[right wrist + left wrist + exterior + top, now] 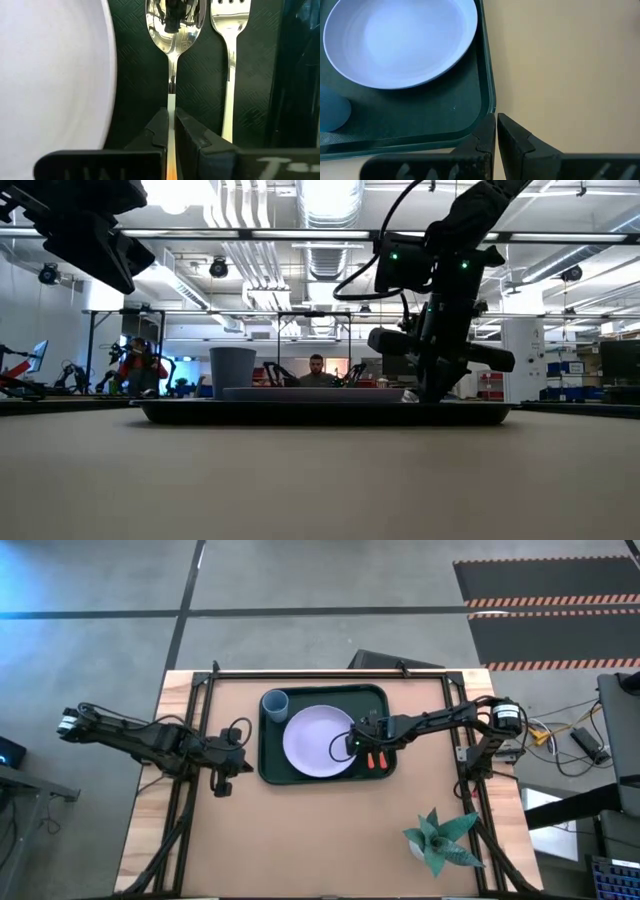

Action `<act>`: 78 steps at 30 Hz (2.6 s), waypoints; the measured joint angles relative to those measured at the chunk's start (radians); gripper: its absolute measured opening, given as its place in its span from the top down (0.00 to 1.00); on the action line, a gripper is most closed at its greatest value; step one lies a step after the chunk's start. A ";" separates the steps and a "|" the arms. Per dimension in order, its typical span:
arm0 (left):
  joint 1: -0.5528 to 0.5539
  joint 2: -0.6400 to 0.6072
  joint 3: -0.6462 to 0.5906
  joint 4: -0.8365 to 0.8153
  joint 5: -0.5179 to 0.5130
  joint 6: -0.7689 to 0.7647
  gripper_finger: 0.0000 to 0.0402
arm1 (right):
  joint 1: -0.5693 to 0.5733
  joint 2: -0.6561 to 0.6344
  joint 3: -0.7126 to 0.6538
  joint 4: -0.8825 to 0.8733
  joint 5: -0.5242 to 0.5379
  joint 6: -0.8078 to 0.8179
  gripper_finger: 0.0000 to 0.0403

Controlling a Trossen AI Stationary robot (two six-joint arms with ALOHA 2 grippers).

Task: Pick and place plate/cup/fork/spoon on tray
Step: Put the orange spoon on the black serving tray to the right of the white plate, then adjust the white plate on the black serving tray, then move the black serving tray to the middle of the table

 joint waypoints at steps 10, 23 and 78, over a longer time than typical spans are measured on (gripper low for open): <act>0.000 0.000 0.000 0.000 0.000 0.000 1.00 | 0.000 0.000 0.000 0.002 0.006 0.013 0.92; 0.000 0.002 0.000 -0.001 0.000 0.001 1.00 | 0.002 -0.022 0.088 -0.009 0.019 -0.077 0.91; 0.009 0.044 0.005 0.031 -0.134 -0.079 1.00 | -0.061 0.058 0.420 -0.177 -0.040 -0.467 0.98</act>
